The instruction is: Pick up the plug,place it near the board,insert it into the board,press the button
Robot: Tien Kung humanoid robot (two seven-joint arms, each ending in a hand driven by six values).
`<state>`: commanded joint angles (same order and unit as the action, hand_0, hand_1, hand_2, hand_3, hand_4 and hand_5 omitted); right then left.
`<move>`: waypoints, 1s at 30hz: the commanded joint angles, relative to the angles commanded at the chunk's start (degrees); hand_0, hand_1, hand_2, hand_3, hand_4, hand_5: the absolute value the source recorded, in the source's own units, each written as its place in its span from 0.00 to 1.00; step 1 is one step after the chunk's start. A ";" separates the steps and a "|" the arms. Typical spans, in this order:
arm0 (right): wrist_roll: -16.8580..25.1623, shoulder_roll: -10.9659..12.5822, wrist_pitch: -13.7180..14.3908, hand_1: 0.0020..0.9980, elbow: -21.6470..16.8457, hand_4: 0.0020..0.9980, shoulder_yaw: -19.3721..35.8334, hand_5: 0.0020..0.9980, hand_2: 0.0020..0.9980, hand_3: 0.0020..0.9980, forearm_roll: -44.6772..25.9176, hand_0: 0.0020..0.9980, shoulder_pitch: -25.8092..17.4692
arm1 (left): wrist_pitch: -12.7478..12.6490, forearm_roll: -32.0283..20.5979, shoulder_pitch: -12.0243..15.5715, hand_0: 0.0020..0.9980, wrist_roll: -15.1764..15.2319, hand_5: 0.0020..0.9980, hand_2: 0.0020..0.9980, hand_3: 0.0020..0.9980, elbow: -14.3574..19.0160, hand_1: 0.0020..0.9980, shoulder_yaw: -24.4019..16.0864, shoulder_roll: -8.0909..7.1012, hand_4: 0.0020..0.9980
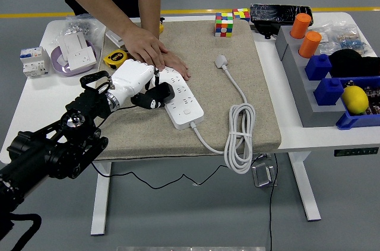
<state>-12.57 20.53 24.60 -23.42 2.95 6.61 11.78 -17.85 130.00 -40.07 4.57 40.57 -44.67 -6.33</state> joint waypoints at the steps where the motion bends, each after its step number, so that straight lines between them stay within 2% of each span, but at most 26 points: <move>1: -0.06 0.00 -0.02 0.94 0.00 1.00 0.06 1.00 0.89 0.90 0.13 1.00 -0.01 | -0.04 0.00 -0.02 0.38 0.00 0.25 0.28 0.33 -0.01 0.30 0.03 -0.02 0.58; 19: -0.06 -0.04 -0.06 0.94 -0.02 1.00 0.04 1.00 0.89 0.90 0.30 1.00 -0.38 | 0.25 0.00 -0.23 0.38 0.04 0.25 0.28 0.33 -1.75 0.30 0.37 -0.07 0.58; 30: -0.05 0.00 -0.06 0.94 0.00 1.00 0.04 1.00 0.89 0.90 0.37 1.00 -0.10 | 0.42 0.00 -1.04 0.38 -0.11 0.25 0.28 0.33 -1.88 0.30 0.93 0.65 0.58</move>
<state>-12.62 20.53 24.53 -23.42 2.99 6.98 11.68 -17.43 130.00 -41.10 4.46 38.69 -43.74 -5.68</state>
